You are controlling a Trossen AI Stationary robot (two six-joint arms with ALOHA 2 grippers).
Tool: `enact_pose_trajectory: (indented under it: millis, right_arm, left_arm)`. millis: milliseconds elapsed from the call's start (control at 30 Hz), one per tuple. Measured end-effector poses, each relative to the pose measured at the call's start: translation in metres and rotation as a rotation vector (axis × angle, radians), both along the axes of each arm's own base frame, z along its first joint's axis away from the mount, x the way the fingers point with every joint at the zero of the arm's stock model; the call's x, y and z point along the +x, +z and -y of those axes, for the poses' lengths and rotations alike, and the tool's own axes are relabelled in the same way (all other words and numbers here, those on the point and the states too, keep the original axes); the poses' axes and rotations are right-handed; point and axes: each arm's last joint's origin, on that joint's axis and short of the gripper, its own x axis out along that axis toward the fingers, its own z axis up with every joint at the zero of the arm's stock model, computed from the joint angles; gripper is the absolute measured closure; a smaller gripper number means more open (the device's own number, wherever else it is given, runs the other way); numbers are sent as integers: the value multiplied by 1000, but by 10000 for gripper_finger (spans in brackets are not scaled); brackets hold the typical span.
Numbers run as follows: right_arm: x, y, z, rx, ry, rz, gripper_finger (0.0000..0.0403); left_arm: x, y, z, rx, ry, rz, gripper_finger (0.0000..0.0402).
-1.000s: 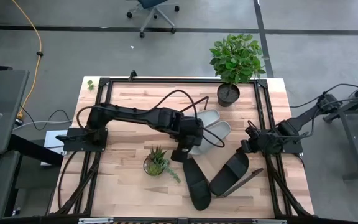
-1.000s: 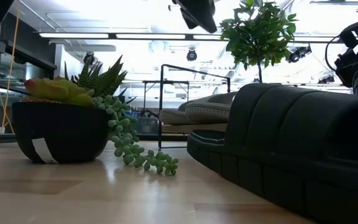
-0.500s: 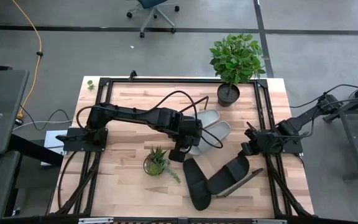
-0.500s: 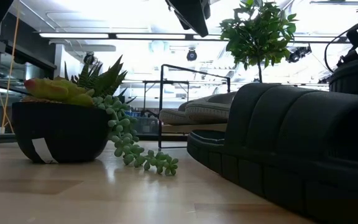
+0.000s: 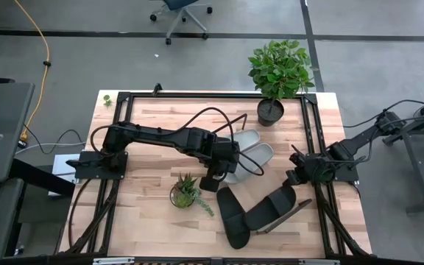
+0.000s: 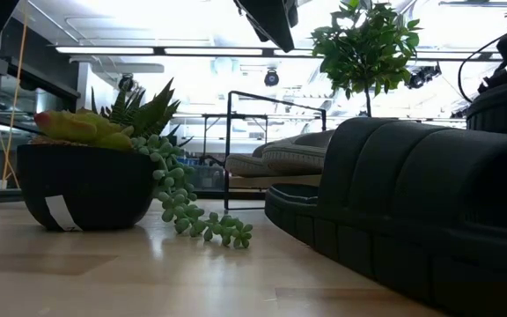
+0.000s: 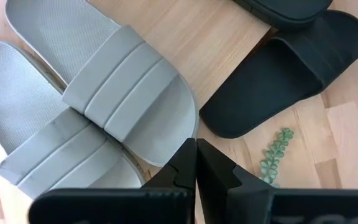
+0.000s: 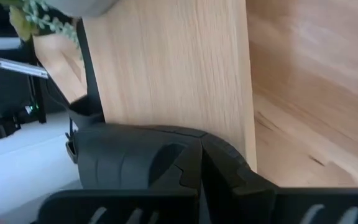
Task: Pick and place slides into the shelf
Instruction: Put the top black slide on the shelf, then put the black slide on the shelf
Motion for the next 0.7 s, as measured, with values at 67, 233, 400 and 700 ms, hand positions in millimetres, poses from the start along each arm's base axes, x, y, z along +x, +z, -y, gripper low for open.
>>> enact_pose_trajectory:
  millis: [67, 233, 400, 700]
  right_arm:
    - [0, 0, 0, 2, 15, -2, 403]
    - [0, 0, 0, -31, 19, 16, 403]
    - [2, 2, 1, -81, 10, 66, 403]
    - [8, 10, -2, -64, 14, 172, 387]
  left_arm:
    - [0, 0, 0, 0, -1, 0, 401]
    - [0, 0, 0, -1, -1, 0, 401]
    - [1, 1, 3, -107, -46, 12, 401]
    - [17, -6, 11, -404, -101, 141, 373]
